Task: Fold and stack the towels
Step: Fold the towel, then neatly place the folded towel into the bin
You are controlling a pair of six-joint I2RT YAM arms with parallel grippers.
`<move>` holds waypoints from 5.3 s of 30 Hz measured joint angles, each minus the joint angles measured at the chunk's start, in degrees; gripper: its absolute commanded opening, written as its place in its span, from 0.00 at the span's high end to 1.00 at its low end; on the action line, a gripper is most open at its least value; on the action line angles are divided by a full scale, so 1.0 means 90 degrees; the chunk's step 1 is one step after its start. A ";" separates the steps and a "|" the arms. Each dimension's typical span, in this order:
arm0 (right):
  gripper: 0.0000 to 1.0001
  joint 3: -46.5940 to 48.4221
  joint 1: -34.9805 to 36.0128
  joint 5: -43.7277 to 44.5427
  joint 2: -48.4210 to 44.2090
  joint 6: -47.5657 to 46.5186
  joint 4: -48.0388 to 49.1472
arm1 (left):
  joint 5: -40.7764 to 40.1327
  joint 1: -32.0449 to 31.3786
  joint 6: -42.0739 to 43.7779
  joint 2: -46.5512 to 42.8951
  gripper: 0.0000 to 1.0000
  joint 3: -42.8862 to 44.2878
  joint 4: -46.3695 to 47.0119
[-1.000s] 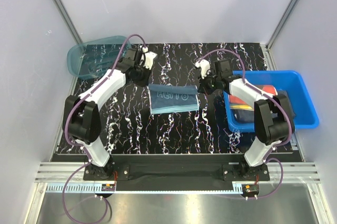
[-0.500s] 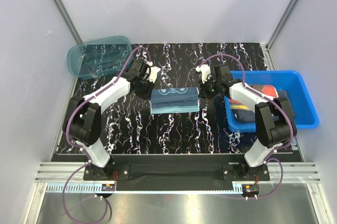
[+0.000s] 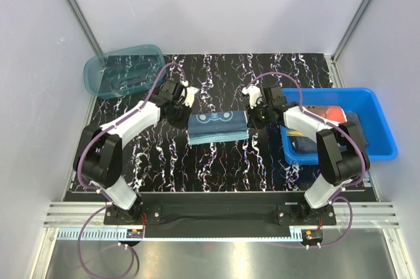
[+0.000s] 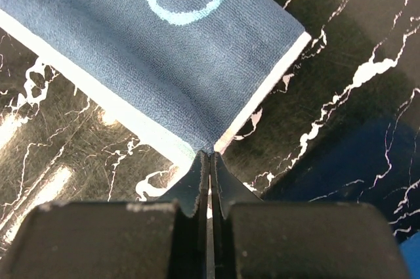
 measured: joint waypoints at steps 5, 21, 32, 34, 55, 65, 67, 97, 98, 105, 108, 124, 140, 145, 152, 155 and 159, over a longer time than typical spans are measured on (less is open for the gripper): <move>1.00 -0.0044 0.0002 0.0209 -0.0068 0.0168 -0.0049 | 0.0148 -0.0041 -0.0236 -0.0100 1.00 -0.0308 0.0228; 0.65 -0.0036 0.0066 0.0491 -0.0333 0.0760 -0.0690 | -0.0100 -0.0389 -0.0641 -0.1515 0.56 -0.0738 0.0039; 0.71 0.0721 0.0226 0.0410 0.0393 0.1763 -0.0551 | 0.0063 -0.0403 -0.1698 -0.0561 0.67 -0.0792 0.1107; 0.74 0.0729 0.0228 0.0517 0.0578 0.1933 -0.0588 | 0.0024 -0.0449 -0.1860 -0.0321 0.67 -0.0976 0.1195; 0.72 0.0590 0.0301 0.0204 0.0542 0.3249 -0.0777 | -0.0257 -0.0549 -0.2880 -0.0148 0.64 -0.0619 0.1088; 0.75 -0.0206 0.0352 -0.0090 0.0542 0.3662 -0.0165 | -0.0493 -0.0141 -0.3011 0.1003 0.65 -0.0355 0.1222; 0.75 -0.0206 0.0364 -0.0114 0.0529 0.3733 -0.0104 | -0.0559 -0.0085 -0.2985 0.0988 0.64 -0.0255 0.1124; 0.32 0.1239 0.0367 0.1559 0.1205 0.4126 -0.1285 | -0.0865 -0.0447 -0.3456 -0.0440 0.67 -0.2140 0.1484; 0.32 0.1195 0.0364 0.1557 0.1190 0.4124 -0.1285 | -0.0928 -0.0447 -0.3463 -0.0466 0.67 -0.2152 0.1462; 0.32 0.1022 0.0330 0.1382 0.1161 0.4148 -0.1093 | -0.1282 -0.0447 -0.3551 -0.1217 0.62 -0.2023 0.0962; 0.32 0.0882 0.0318 0.1236 0.1105 0.4226 -0.0848 | -0.1231 -0.0447 -0.3543 -0.1574 0.61 -0.1685 0.0967; 0.46 0.0253 0.0294 0.0619 0.0928 0.4546 0.0231 | -0.0714 -0.0454 -0.3755 -0.0282 0.66 -0.1957 0.1766; 1.00 -0.0260 0.0289 0.0245 0.0787 0.4668 0.0529 | -0.1095 -0.0542 -0.3844 -0.0787 0.59 -0.1824 0.0945; 1.00 -0.0257 0.0289 0.0277 0.0444 0.4537 -0.0015 | -0.1819 -0.0542 -0.3378 -0.1416 0.54 -0.0427 -0.0384; 1.00 -0.0032 0.0289 0.0614 -0.0243 0.4204 -0.1268 | -0.2548 -0.0527 -0.2698 -0.2263 0.51 0.0695 -0.1042; 1.00 0.0401 0.0289 0.0857 -0.0476 0.3898 -0.1974 | -0.2684 -0.0461 -0.2509 -0.2412 0.51 0.0607 -0.1185; 1.00 0.1260 0.0211 0.1185 -0.0687 0.3388 -0.2929 | -0.2674 -0.0340 -0.2346 -0.2266 0.51 0.0459 -0.1292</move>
